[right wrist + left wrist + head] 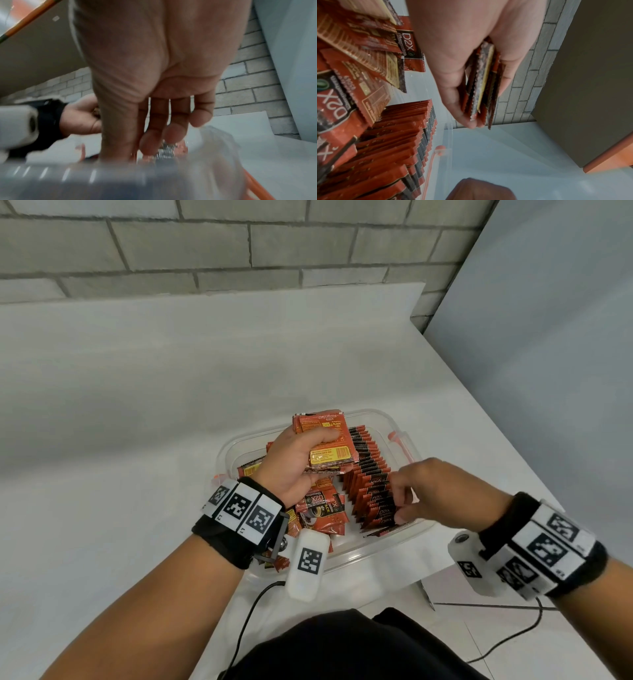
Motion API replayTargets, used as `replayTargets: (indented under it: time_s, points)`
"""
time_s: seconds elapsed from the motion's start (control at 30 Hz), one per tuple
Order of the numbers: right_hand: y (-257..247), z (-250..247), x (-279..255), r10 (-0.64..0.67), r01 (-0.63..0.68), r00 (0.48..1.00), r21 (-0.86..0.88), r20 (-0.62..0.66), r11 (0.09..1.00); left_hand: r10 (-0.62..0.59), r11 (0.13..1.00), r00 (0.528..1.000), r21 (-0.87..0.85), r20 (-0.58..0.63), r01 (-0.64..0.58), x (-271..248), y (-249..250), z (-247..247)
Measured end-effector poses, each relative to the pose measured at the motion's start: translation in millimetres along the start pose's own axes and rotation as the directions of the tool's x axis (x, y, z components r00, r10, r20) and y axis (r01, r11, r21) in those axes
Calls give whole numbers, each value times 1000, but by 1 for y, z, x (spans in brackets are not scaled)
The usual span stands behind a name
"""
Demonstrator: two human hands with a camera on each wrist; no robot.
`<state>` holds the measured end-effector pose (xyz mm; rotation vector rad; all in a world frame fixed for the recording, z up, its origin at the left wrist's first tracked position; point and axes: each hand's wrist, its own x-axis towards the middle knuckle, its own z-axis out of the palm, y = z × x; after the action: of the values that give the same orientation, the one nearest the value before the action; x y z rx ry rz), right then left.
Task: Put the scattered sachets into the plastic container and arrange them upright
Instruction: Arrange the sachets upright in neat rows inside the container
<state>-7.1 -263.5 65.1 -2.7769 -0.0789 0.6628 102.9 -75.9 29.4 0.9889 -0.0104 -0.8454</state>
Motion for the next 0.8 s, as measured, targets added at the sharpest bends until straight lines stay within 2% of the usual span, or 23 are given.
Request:
replayTargets:
  time_s: [0.07, 0.1, 0.17, 0.23, 0.37, 0.53, 0.6, 0.7, 0.73, 0.77, 0.8]
  points:
    - [0, -11, -1, 13, -7, 997, 79, -71, 997, 6, 1000, 1000, 25, -3, -6, 1, -1, -1]
    - [-1, -17, -1, 22, -2, 989, 133, -149, 991, 8, 999, 1000, 43, 7, -8, 1, -1, -2]
    - [-8, -29, 1, 55, 38, 940, 264, -337, 964, 12, 997, 999, 80, 50, -16, 0, -1, -2]
    - [-18, -37, 6, 97, 81, 900, 382, -425, 921, 14, 995, 994, 100, 111, -26, -1, -1, -1]
    - [-35, -39, 21, 96, 83, 938, 484, -333, 871, 19, 996, 983, 80, 182, -34, -2, -3, -1]
    - [-36, -37, 33, 126, 123, 930, 616, -345, 778, -2, 998, 980, 62, 197, -10, -5, 1, 1]
    - [-35, -39, 34, 153, 167, 895, 631, -419, 757, -21, 998, 988, 62, 150, 11, -5, 3, 2]
    - [-34, -41, 31, 153, 269, 778, 543, -609, 795, -29, 999, 997, -33, 72, 32, -2, 5, 1]
    - [-34, -40, 30, 108, 276, 768, 479, -631, 833, -23, 997, 998, -65, 61, 27, -2, 5, 0]
    - [-34, -38, 30, 51, 256, 788, 402, -613, 879, -17, 996, 998, -90, 65, 23, -3, 5, 0]
    - [-35, -34, 30, -1, 223, 831, 331, -557, 917, -6, 994, 997, -105, 76, 14, -3, 5, 1]
